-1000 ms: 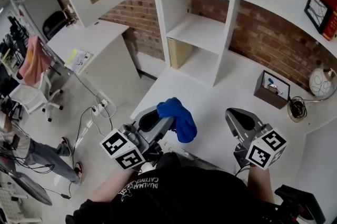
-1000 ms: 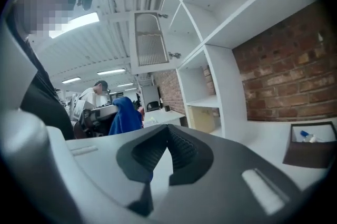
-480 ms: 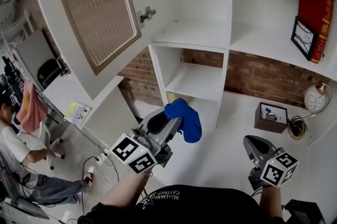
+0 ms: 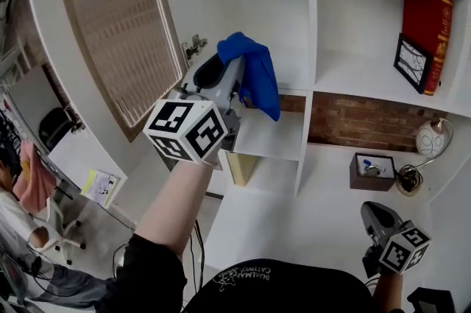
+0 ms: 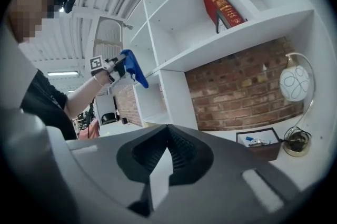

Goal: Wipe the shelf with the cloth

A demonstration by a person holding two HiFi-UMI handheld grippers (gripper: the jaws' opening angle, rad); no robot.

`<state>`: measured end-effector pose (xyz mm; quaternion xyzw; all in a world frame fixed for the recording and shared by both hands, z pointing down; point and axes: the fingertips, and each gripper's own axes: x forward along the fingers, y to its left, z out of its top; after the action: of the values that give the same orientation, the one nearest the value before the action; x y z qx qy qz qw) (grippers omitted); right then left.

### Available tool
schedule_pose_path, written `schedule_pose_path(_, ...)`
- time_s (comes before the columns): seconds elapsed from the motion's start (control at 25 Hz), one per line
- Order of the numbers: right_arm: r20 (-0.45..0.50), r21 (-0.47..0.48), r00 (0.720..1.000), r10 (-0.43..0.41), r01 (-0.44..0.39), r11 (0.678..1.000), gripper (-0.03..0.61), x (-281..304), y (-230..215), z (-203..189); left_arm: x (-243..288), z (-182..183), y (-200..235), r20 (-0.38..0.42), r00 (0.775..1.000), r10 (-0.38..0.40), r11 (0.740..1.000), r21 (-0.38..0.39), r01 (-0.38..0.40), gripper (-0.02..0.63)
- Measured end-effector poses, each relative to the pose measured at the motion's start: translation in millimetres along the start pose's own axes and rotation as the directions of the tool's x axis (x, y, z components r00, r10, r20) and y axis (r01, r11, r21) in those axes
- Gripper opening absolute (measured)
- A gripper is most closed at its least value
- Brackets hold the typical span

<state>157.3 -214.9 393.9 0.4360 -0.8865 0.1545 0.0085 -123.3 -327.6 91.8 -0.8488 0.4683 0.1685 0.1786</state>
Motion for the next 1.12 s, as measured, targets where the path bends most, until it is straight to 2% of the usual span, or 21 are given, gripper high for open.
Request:
schedule_pose_path(0.24, -0.018, -0.053, 0.993, 0.115, -0.116, 0.992, 0.009, 14.2, 27.9, 27.5, 59.6, -2.4, 40.4, -0.086, 0.996, 0.017, 0.997, -0.074, -0.023, 0.080)
schedule_pose_path(0.4, -0.012, 0.010, 0.979, 0.205, -0.205, 0.979, 0.009, 35.8, 41.6, 56.9, 92.7, -5.4, 58.0, -0.160, 0.987, 0.028, 0.997, -0.063, -0.039, 0.080)
schedule_pose_path(0.52, 0.008, 0.051, 0.962, 0.272, -0.272, 0.961, 0.009, 55.5, 59.2, 95.5, 116.4, -1.5, 76.9, -0.194, 0.978, 0.077, 0.994, -0.063, -0.091, 0.077)
schedule_pose_path(0.64, 0.044, 0.012, 0.931, 0.362, -0.363, 0.932, 0.009, 75.8, 91.3, 148.1, 135.9, -9.5, 98.0, -0.248, 0.958, 0.143, 0.983, -0.076, -0.167, 0.074)
schedule_pose_path(0.76, 0.042, -0.069, 0.885, 0.464, -0.461, 0.885, 0.009, 88.2, 131.2, 179.0, 145.4, -25.7, 123.1, -0.316, 0.920, 0.233, 0.962, -0.063, -0.265, 0.072)
schedule_pose_path(0.88, 0.026, -0.124, 0.852, 0.523, -0.517, 0.847, 0.009, 93.0, 155.3, 178.9, 149.6, -53.0, 144.4, -0.421, 0.852, 0.312, 0.943, 0.030, -0.331, 0.072)
schedule_pose_path(0.96, 0.008, -0.134, 0.840, 0.542, -0.537, 0.833, 0.009, 95.9, 162.2, 172.5, 156.3, -74.7, 152.9, -0.500, 0.807, 0.314, 0.940, 0.047, -0.337, 0.077)
schedule_pose_path(1.12, -0.028, -0.136, 0.831, 0.555, -0.553, 0.822, 0.009, 97.6, 170.4, 161.7, 165.9, -104.5, 160.6, -0.616, 0.740, 0.270, 0.941, 0.005, -0.339, 0.077)
